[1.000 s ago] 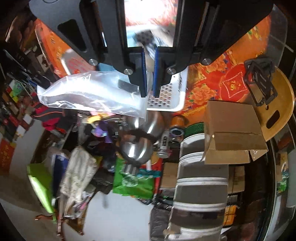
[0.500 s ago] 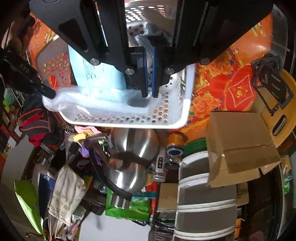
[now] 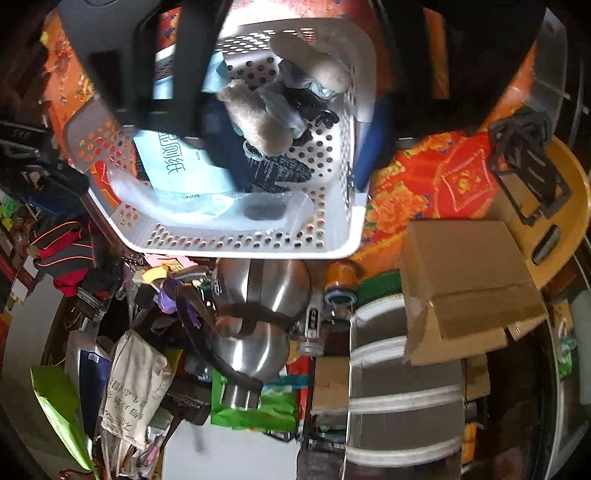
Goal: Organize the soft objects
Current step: 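Open the left tool to drop the bag in and withdraw, then grasp the white printed instruction sheet with the left tool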
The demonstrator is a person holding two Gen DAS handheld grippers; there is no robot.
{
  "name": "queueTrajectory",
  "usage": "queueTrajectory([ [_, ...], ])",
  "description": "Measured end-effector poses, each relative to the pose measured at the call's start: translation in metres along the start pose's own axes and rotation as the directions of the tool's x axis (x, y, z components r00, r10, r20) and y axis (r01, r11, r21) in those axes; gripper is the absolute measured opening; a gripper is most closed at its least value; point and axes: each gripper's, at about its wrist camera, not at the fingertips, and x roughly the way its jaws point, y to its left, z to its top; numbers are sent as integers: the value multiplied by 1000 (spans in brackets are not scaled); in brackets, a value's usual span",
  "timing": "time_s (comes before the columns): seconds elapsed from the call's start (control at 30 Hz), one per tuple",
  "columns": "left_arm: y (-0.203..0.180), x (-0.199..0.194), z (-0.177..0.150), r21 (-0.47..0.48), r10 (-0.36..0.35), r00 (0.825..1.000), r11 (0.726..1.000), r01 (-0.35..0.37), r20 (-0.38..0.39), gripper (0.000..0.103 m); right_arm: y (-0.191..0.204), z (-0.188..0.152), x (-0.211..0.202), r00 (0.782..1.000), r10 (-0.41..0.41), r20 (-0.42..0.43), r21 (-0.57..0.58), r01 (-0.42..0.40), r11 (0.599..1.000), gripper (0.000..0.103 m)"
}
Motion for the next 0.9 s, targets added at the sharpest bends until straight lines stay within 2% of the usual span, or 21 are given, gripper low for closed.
queueTrajectory([
  [0.13,-5,-15,-4,20,-18,1000,1000,17,11,67,-10,-4,-18,999,20,26,29,-21,999,102],
  [0.2,-8,-23,-10,29,-23,1000,999,22,7,69,-14,-10,-29,998,55,36,67,-57,996,103],
  [0.33,-11,-53,-43,62,-41,999,997,42,-11,73,-16,-32,-53,997,67,35,109,-71,991,103],
  [0.43,-7,-78,-80,53,-63,997,996,66,-42,78,-12,-66,-83,993,99,66,120,-106,987,103],
  [0.6,5,-118,-153,8,-135,987,991,136,-86,79,7,-144,-121,990,131,53,107,-136,985,103],
  [0.77,-2,-131,-217,6,-151,979,988,153,-141,80,40,-219,-141,981,192,40,88,-195,977,103],
  [0.87,-11,-126,-250,29,-153,969,986,162,-194,80,56,-251,-142,969,246,10,98,-246,964,94],
  [0.9,-13,-125,-258,36,-149,968,987,159,-203,80,59,-259,-140,965,261,-1,118,-259,959,87],
])
